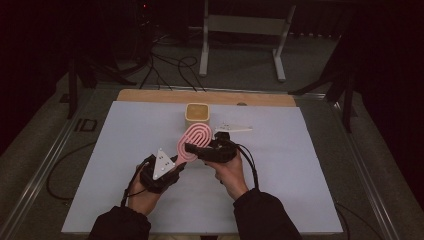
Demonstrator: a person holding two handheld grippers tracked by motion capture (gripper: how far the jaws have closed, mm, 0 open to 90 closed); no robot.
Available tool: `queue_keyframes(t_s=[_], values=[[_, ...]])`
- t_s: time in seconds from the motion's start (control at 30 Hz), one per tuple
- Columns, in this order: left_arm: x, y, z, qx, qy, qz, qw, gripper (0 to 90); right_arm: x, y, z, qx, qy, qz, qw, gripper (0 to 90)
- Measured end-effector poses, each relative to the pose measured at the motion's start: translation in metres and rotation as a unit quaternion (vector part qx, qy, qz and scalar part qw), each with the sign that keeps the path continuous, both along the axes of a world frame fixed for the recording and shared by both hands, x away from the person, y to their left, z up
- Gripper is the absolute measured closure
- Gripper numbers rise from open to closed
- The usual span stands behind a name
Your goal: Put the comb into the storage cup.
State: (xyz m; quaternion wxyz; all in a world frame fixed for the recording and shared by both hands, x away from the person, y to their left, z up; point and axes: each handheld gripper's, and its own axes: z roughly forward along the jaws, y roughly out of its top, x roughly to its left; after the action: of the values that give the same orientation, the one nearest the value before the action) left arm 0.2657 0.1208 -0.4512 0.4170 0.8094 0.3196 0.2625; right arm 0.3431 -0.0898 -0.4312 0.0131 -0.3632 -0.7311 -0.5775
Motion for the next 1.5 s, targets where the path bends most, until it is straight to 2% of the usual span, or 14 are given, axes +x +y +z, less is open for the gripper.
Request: queue_keyframes(t_s=[0.33,0.43,0.9,1.17,1.33,1.5], values=[[0.001,-0.001,-0.002,0.006,0.005,0.001,1.0000,70.0,0.001,0.000,-0.002,0.032,0.034,0.032,0.9984,61.1],[0.002,0.000,-0.003,0.004,0.008,0.002,1.0000,70.1,0.000,0.002,-0.002,0.037,0.036,0.040,0.9978,62.9],[0.002,0.000,-0.005,0.006,0.012,-0.006,0.9999,67.3,-0.002,0.006,-0.001,0.037,0.031,0.041,0.9980,63.8],[0.003,-0.002,-0.007,0.012,0.019,-0.001,0.9997,54.2,-0.002,0.008,0.000,0.039,0.030,0.044,0.9978,63.9],[0.003,0.003,-0.007,-0.019,0.032,0.005,0.9993,40.2,-0.001,0.008,-0.001,0.040,0.028,0.040,0.9980,63.8],[0.002,0.009,-0.006,-0.028,0.020,0.029,0.9990,23.7,0.003,0.006,-0.001,0.038,0.026,0.037,0.9982,63.8]])
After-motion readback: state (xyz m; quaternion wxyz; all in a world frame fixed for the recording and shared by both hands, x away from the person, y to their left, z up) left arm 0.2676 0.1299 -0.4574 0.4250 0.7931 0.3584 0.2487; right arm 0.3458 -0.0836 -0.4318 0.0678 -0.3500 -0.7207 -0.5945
